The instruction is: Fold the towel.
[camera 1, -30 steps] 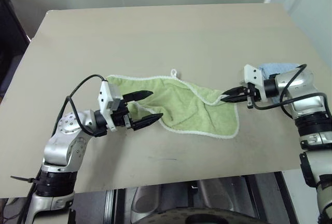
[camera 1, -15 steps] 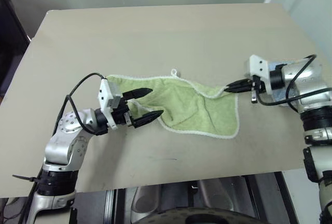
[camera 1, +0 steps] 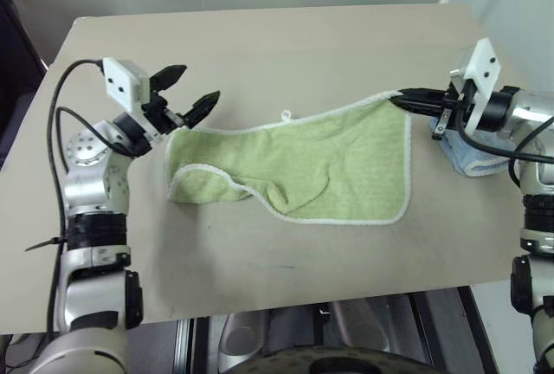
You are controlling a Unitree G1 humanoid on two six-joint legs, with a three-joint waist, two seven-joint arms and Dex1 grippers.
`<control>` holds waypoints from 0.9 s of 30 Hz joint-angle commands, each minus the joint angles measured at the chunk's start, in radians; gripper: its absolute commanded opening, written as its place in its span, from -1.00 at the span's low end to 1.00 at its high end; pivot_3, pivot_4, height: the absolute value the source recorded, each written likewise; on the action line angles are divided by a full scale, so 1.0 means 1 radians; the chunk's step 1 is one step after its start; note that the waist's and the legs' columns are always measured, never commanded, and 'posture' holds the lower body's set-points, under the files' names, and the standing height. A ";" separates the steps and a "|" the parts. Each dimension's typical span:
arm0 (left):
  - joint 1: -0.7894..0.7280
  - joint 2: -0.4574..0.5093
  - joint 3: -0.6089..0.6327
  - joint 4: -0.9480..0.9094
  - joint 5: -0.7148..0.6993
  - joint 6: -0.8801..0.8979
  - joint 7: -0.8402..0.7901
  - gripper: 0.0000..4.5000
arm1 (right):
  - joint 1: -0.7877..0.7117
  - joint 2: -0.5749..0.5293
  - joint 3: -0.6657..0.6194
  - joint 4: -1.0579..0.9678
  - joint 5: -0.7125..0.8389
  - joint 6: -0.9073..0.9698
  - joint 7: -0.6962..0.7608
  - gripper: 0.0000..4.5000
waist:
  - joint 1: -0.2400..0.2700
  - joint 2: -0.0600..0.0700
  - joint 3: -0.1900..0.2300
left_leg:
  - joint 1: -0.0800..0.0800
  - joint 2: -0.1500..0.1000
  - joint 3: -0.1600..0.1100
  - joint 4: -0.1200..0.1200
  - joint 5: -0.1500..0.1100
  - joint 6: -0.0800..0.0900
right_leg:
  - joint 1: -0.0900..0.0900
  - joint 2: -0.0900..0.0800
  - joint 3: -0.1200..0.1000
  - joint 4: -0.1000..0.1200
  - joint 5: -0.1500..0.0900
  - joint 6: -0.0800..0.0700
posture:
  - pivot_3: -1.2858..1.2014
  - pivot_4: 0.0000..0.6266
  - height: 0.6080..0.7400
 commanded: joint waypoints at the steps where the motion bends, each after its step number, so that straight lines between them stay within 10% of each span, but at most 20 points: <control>1: -0.077 0.059 0.022 0.145 0.012 -0.030 -0.079 1.00 | -0.013 -0.025 -0.066 -0.131 0.094 0.074 -0.022 -0.99 | 0.001 0.000 0.000 | -0.001 0.000 0.000 0.000 0.000 0.000 | 0.000 0.000 0.000 0.000 0.000 0.000 | 0.03 -0.52 0.44; 14: -0.241 0.236 0.039 0.536 0.007 0.232 -0.329 1.00 | -0.004 -0.082 -0.091 -0.297 0.211 0.187 -0.054 -0.99 | 0.006 0.000 0.000 | -0.011 -0.001 -0.002 0.001 0.000 0.000 | -0.010 0.000 0.000 0.001 0.000 0.001 | 0.03 -0.52 0.44; 27: -0.303 0.167 -0.019 0.673 0.117 0.254 -0.340 1.00 | -0.039 -0.111 -0.079 -0.370 0.262 0.223 -0.054 -0.99 | 0.012 -0.001 0.000 | -0.018 -0.002 -0.002 0.002 0.003 0.001 | -0.016 0.000 0.000 0.001 0.001 0.003 | 0.03 -0.52 0.44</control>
